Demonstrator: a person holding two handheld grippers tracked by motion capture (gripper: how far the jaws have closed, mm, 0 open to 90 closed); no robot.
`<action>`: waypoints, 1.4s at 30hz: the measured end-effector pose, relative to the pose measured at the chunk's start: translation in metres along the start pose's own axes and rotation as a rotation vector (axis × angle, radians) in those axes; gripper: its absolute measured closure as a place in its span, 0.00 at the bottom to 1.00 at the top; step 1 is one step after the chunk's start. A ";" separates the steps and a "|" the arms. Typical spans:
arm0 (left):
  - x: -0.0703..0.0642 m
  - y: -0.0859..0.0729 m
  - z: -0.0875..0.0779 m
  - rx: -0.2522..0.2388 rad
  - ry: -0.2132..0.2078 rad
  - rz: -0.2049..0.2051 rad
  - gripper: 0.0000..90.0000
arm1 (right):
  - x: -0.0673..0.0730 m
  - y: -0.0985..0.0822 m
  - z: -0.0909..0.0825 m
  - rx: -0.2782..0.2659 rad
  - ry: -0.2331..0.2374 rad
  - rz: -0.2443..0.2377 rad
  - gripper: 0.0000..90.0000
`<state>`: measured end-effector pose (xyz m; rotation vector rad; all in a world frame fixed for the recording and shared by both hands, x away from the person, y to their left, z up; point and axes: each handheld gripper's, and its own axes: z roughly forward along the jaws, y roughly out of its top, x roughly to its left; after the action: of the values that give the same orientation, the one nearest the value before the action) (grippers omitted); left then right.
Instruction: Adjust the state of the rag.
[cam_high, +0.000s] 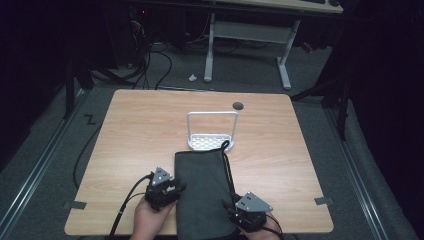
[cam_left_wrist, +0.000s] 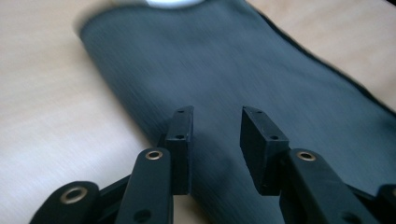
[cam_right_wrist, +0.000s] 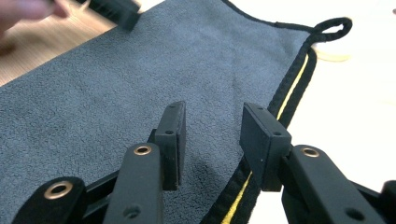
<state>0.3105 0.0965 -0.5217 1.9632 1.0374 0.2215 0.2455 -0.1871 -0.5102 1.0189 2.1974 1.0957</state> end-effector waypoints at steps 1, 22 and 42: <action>-0.003 -0.003 -0.001 0.001 -0.006 0.005 0.74 | -0.001 0.000 0.001 0.007 -0.004 0.005 0.71; -0.004 -0.013 0.002 0.046 -0.053 0.069 0.76 | -0.028 0.015 0.053 0.174 -0.044 0.025 0.93; 0.036 0.012 -0.003 -0.040 -0.075 -0.087 0.65 | -0.020 -0.006 0.024 0.149 0.019 0.015 0.92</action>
<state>0.3389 0.1216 -0.5192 1.8722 1.0587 0.1186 0.2712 -0.1946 -0.5270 1.0931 2.3184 0.9639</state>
